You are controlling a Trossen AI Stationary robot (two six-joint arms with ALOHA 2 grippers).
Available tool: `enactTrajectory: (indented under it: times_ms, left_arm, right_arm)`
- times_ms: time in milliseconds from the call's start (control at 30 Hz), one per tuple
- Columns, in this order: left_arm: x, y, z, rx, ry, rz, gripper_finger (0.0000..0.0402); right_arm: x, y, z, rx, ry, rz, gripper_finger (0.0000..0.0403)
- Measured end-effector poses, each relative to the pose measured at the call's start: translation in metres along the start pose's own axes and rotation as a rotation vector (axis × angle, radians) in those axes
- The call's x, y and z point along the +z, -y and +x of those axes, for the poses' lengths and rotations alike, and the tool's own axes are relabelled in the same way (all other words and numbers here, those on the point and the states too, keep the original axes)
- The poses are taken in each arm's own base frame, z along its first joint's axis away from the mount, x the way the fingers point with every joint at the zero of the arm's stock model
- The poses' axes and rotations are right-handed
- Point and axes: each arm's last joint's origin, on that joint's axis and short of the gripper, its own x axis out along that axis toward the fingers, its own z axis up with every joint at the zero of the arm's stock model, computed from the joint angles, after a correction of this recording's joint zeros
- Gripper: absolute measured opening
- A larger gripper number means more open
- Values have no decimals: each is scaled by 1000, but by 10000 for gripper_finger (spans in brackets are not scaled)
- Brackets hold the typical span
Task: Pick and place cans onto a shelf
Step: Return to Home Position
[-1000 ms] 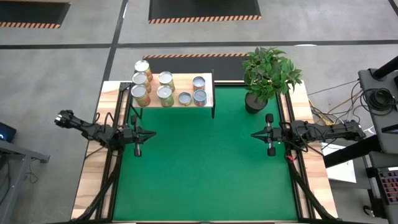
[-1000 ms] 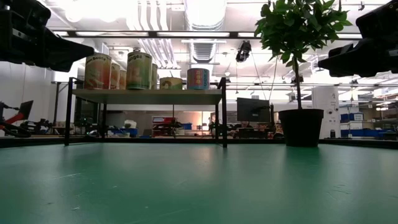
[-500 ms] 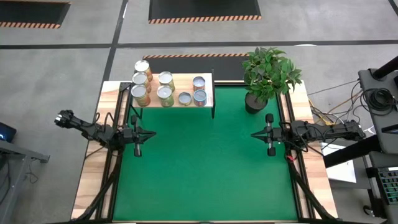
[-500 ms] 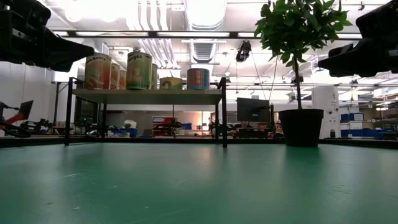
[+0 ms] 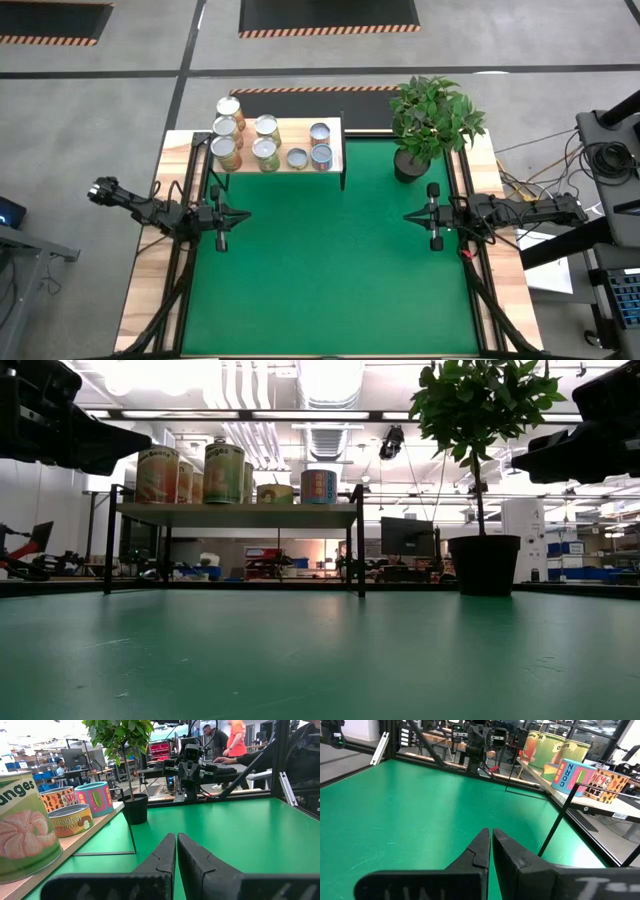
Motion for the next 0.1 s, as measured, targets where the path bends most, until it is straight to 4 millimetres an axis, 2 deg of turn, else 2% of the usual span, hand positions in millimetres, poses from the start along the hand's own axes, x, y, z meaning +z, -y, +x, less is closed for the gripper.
enactTrajectory:
  times_ms: [100]
  left_arm:
    - [0, 0, 0, 0, 0, 0, 1]
  right_arm:
    - [0, 0, 0, 0, 0, 0, 9]
